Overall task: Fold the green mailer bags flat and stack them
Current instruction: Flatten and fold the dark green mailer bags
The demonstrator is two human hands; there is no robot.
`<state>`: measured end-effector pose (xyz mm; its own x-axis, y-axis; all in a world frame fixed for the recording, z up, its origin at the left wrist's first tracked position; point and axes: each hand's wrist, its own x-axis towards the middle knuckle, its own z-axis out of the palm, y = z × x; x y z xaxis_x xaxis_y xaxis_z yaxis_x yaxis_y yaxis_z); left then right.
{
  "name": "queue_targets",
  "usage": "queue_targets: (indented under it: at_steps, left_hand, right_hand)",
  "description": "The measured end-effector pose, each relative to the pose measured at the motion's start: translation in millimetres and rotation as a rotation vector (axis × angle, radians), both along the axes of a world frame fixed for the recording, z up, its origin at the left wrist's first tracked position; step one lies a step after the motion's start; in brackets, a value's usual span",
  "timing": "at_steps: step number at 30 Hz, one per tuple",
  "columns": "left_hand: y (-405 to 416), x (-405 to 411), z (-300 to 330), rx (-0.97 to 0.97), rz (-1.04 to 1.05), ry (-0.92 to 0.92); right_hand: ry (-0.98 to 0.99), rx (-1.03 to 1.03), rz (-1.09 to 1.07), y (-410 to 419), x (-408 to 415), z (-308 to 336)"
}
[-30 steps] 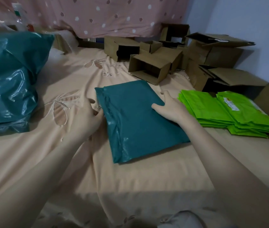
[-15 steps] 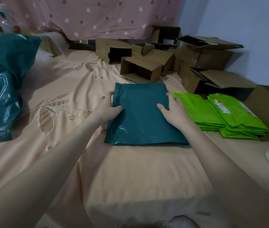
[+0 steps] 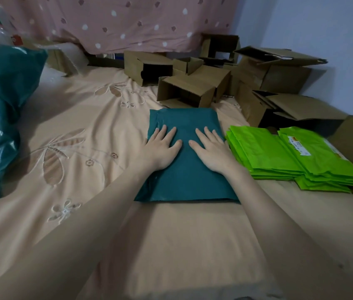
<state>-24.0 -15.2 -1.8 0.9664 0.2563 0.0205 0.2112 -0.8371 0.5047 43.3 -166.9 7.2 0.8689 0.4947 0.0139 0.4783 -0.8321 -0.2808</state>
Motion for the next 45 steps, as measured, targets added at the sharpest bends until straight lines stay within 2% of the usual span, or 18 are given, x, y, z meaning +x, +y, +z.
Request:
queue_targets:
  at_steps: [12,19,22,26,30,34,41,45]
  left_hand:
    - [0.2,0.8,-2.2,-0.016,0.016,0.018]
    - [-1.4,-1.6,-4.8,-0.046,0.025,-0.035]
    - [-1.7,-4.6,-2.2,-0.033,0.040,-0.056]
    - [-1.8,-14.2,6.3,0.065,0.068,-0.144]
    - [6.1,-30.0,21.8,0.121,0.080,-0.204]
    - [29.0,-53.7,40.1,0.190,0.141,-0.311]
    - [93.4,-120.0,64.0,0.252,0.268,-0.380]
    - [141.0,-166.2,60.5,0.281,0.353,-0.363]
  right_hand:
    - [0.021,-0.022,-0.013,2.4,0.5,-0.8]
    - [-0.007,-0.024,-0.012,2.2,0.0,-2.6]
    - [-0.065,-0.061,-0.028,2.3,-1.9,-0.3]
    - [-0.246,-0.084,-0.029,0.4,-11.5,8.7]
    - [-0.334,0.031,-0.020,1.4,-23.8,26.5]
    - [-0.327,0.179,0.045,17.5,-43.5,52.8]
    - [-0.150,0.469,0.262,87.0,-98.5,75.5]
    - [0.007,0.532,0.357,136.9,-127.9,72.1]
